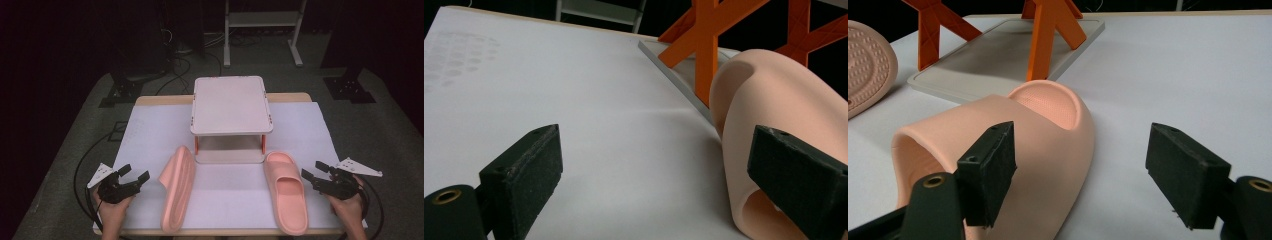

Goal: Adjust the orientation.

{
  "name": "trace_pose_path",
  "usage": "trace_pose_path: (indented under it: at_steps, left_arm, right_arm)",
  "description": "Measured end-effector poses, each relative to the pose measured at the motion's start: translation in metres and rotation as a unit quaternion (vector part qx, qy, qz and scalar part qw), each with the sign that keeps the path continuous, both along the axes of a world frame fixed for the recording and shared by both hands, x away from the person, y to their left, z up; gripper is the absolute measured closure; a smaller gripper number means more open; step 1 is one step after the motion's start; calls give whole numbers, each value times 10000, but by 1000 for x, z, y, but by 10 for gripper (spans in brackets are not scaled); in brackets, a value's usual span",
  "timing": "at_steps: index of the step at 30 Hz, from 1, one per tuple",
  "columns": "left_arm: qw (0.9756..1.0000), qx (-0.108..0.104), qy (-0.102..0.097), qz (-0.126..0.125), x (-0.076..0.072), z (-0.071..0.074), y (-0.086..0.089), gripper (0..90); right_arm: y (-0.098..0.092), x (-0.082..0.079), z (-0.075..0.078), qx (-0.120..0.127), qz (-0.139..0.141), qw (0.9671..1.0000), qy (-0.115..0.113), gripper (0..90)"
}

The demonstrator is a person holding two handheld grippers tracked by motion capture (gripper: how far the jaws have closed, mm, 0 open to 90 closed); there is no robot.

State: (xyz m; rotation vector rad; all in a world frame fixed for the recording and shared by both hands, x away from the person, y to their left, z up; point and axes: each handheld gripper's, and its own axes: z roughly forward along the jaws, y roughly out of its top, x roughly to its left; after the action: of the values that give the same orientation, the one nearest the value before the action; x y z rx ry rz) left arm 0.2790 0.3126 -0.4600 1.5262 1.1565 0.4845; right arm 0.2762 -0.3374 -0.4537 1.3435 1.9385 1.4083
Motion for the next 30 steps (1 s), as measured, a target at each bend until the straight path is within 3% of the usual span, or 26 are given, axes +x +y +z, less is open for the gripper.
trace_pose_path:
  at_steps: [12,24,30]
  left_arm:
    - [10000,-60,-2,-72,-2,-2,1,74]
    - [9998,-196,9,-44,-20,-1,-1,74]
    - [9996,-54,116,-260,-28,-5,-10,74]
  right_arm:
    - [-3,-1,-1,11,-22,10000,4,275]
    - [-2,-2,2,129,-21,9999,-57,275]
    - [-1,-3,2,143,23,9999,-75,275]
